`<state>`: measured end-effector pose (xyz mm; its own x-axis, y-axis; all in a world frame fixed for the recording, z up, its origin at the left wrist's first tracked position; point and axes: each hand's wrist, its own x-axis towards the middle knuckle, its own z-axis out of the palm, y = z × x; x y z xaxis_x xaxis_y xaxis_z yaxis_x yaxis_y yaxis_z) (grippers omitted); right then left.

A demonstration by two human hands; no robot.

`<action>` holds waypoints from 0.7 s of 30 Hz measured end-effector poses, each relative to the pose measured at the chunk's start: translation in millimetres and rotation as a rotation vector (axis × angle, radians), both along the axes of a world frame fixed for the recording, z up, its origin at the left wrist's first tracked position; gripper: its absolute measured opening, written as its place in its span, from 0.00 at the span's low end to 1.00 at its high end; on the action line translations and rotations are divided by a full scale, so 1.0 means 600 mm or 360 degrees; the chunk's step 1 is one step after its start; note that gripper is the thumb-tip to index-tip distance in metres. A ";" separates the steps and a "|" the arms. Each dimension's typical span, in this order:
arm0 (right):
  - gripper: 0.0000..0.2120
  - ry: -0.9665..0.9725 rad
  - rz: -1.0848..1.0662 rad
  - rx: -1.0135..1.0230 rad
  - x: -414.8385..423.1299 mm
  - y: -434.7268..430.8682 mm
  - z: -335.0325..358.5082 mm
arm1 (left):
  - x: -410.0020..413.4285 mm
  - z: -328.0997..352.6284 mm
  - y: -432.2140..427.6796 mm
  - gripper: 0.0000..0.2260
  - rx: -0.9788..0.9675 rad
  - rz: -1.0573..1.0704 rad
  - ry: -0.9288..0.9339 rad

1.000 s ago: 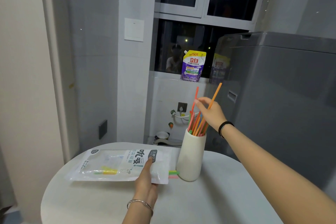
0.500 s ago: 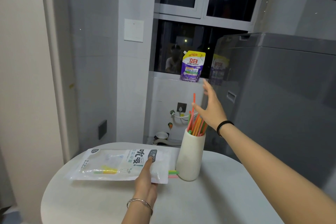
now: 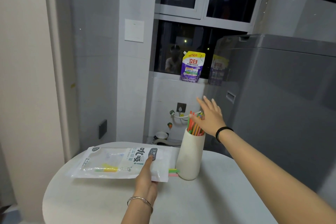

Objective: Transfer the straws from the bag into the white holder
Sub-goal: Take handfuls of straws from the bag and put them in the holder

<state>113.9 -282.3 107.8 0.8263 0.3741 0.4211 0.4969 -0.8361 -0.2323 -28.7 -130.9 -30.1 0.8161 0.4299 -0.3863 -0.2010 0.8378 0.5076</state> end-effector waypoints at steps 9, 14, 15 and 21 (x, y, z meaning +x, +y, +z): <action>0.25 0.0073 0.0090 0.0472 -0.040 0.013 -0.020 | -0.004 0.007 -0.002 0.22 -0.0039 0.0008 -0.0013; 0.09 0.0013 0.0144 0.1825 -0.139 0.049 -0.086 | -0.005 0.011 -0.002 0.20 -0.0020 -0.0008 -0.0024; 0.07 0.0149 0.0076 0.2025 -0.158 0.057 -0.110 | -0.006 0.011 -0.002 0.18 0.0010 0.0014 -0.0019; 0.17 0.1849 -0.0193 0.2997 -0.215 0.088 -0.216 | -0.015 0.015 -0.009 0.17 0.0439 0.0172 0.0155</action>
